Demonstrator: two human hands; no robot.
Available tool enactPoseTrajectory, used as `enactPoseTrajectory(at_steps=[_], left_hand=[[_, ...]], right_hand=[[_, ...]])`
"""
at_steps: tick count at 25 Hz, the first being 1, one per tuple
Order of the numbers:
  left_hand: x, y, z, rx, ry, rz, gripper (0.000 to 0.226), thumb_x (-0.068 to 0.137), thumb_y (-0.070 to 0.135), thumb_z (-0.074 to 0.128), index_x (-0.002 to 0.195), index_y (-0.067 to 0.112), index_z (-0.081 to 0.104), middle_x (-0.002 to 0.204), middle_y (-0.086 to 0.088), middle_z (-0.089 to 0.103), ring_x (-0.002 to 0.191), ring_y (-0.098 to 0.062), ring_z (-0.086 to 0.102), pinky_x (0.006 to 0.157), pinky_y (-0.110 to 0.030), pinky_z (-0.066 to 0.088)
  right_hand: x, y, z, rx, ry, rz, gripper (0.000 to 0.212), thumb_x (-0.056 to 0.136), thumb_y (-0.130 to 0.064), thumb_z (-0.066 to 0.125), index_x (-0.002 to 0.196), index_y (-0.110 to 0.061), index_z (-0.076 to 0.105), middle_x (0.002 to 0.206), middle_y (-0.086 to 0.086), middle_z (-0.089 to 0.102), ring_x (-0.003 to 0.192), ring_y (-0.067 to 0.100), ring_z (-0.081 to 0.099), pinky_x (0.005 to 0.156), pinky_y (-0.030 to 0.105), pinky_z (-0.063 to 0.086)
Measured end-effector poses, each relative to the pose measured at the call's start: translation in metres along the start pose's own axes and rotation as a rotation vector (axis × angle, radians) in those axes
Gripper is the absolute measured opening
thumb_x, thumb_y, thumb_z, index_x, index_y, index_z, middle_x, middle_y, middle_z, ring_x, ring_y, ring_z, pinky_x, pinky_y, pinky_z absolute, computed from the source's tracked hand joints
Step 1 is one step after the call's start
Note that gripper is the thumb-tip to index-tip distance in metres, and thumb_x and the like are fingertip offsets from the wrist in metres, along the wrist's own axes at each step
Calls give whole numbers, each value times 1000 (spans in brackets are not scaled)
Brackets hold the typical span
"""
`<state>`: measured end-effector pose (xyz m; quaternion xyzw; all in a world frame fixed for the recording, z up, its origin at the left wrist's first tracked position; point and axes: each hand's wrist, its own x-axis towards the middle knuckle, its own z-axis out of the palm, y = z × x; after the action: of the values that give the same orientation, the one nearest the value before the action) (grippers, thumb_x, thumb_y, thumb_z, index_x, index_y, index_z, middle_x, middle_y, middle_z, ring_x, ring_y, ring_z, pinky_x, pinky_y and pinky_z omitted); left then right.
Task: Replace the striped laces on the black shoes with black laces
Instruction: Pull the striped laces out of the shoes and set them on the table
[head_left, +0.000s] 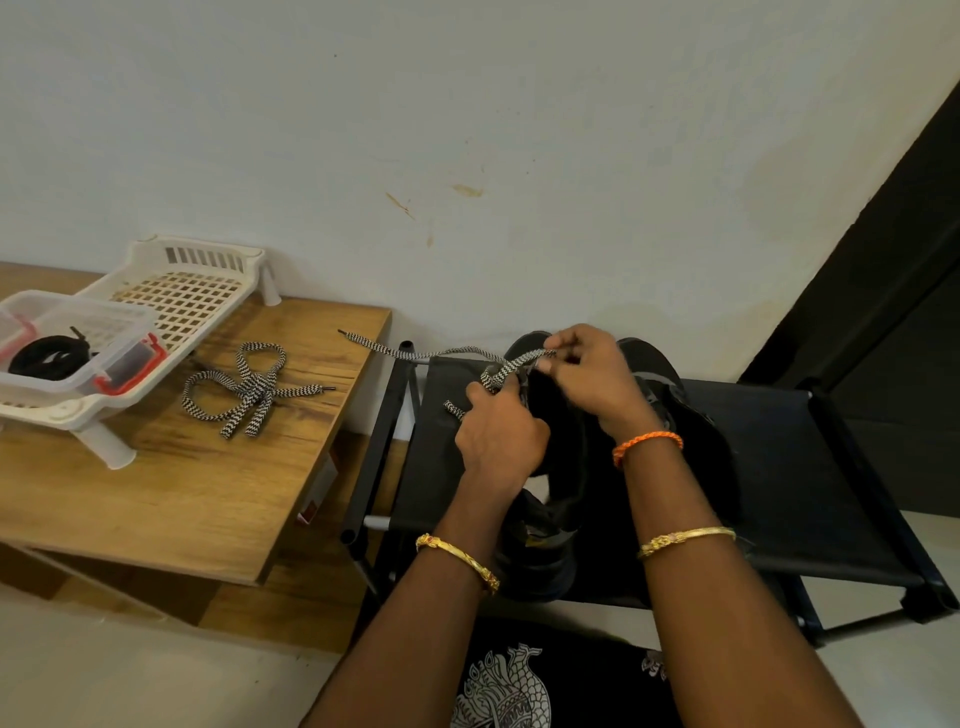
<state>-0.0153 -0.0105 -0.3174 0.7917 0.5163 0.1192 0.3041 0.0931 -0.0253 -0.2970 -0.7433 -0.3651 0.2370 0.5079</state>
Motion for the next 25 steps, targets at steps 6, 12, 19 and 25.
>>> enactPoseTrajectory(at_steps=[6, 12, 19, 25], left_hand=[[0, 1, -1, 39, -8, 1, 50, 88, 20, 48, 138, 22, 40, 134, -15, 33, 107, -38, 53, 83, -39, 42], [0, -1, 0, 13, 2, -13, 44, 86, 18, 46, 130, 19, 46, 131, -15, 36, 106, -38, 53, 75, -34, 33], [0, -2, 0, 0, 6, -9, 40, 86, 20, 47, 127, 19, 48, 130, -15, 37, 102, -38, 55, 74, -34, 33], [1, -1, 1, 11, 7, -7, 41, 87, 20, 49, 128, 21, 48, 131, -15, 35, 102, -38, 54, 73, -34, 33]], right_hand=[[-5, -33, -33, 767, 21, 7, 28, 85, 15, 49, 83, -11, 57, 81, 8, 63, 80, 16, 64, 82, 28, 53], [-3, -11, -9, -86, 167, -89, 6, 84, -9, 58, 81, -15, 57, 68, -4, 58, 59, 7, 53, 56, 12, 41], [3, 4, 9, -693, -56, 1, 5, 84, -13, 66, 83, -8, 67, 84, 13, 65, 87, 31, 61, 71, 31, 46], [0, -1, -6, -288, 47, -115, 7, 82, -13, 70, 75, -12, 68, 79, 0, 54, 62, 7, 47, 52, 11, 32]])
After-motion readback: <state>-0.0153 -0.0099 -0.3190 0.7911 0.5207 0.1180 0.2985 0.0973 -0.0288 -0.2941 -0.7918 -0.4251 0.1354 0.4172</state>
